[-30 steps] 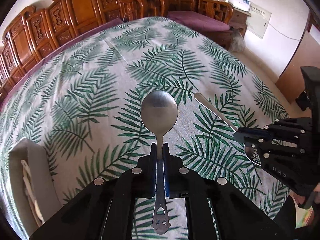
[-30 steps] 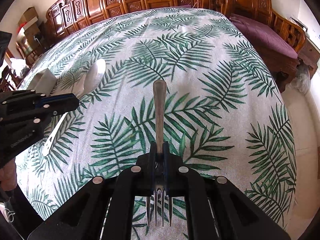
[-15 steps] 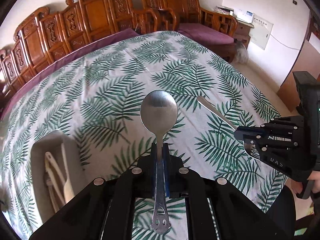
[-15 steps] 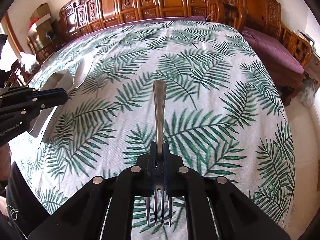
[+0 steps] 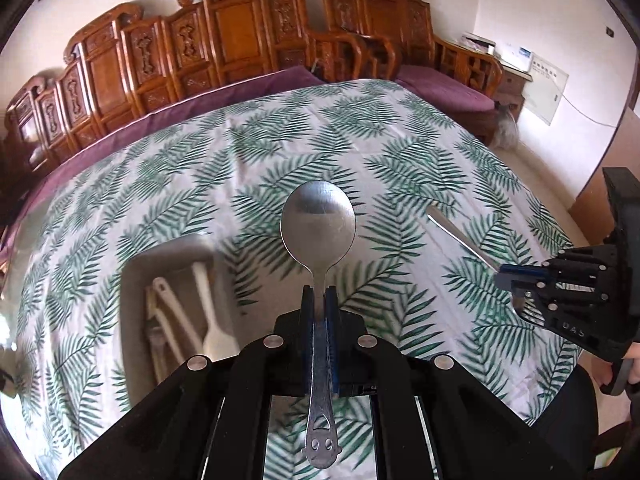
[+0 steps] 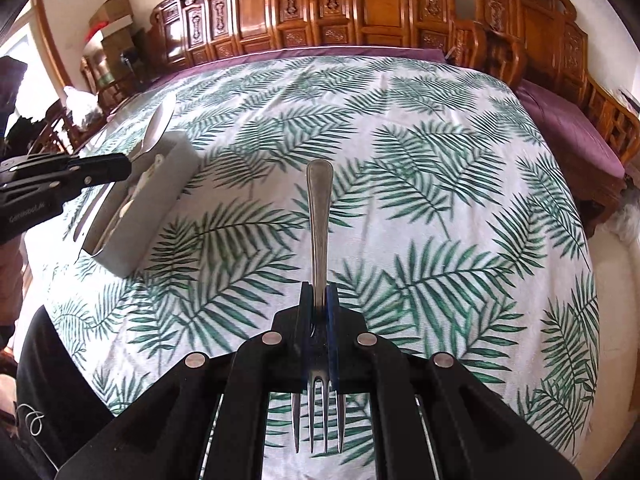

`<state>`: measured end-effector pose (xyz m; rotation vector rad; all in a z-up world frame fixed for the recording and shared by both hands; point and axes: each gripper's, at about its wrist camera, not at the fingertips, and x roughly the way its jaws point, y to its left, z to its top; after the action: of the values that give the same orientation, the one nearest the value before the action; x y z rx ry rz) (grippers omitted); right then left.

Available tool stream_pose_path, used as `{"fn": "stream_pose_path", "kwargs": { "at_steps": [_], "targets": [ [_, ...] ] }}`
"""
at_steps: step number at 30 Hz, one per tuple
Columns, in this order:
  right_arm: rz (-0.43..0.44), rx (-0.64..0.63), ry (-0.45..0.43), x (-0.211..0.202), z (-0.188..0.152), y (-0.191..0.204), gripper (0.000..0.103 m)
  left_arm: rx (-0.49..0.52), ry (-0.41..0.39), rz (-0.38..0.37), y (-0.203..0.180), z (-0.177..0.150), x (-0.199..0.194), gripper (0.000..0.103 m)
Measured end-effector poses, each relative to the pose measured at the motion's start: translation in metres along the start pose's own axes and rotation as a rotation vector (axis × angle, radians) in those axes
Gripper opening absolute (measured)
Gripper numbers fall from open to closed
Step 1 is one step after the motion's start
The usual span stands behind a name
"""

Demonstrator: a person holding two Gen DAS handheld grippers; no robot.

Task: Organize utensils
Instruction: 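Carry the metal spoon into the grey tray and open the left gripper while the right gripper holds the fork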

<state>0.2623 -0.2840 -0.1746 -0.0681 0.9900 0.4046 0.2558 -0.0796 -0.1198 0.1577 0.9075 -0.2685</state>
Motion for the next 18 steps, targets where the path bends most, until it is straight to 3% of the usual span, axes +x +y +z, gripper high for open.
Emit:
{"fn": "stream_pose_path", "kwargs": {
  "at_steps": [18],
  "targets": [
    [0.054,-0.105,-0.007,0.009,0.024,0.073,0.008,-0.133,0.014,0.097,0.102,-0.026,-0.002,0.005]
  ]
}}
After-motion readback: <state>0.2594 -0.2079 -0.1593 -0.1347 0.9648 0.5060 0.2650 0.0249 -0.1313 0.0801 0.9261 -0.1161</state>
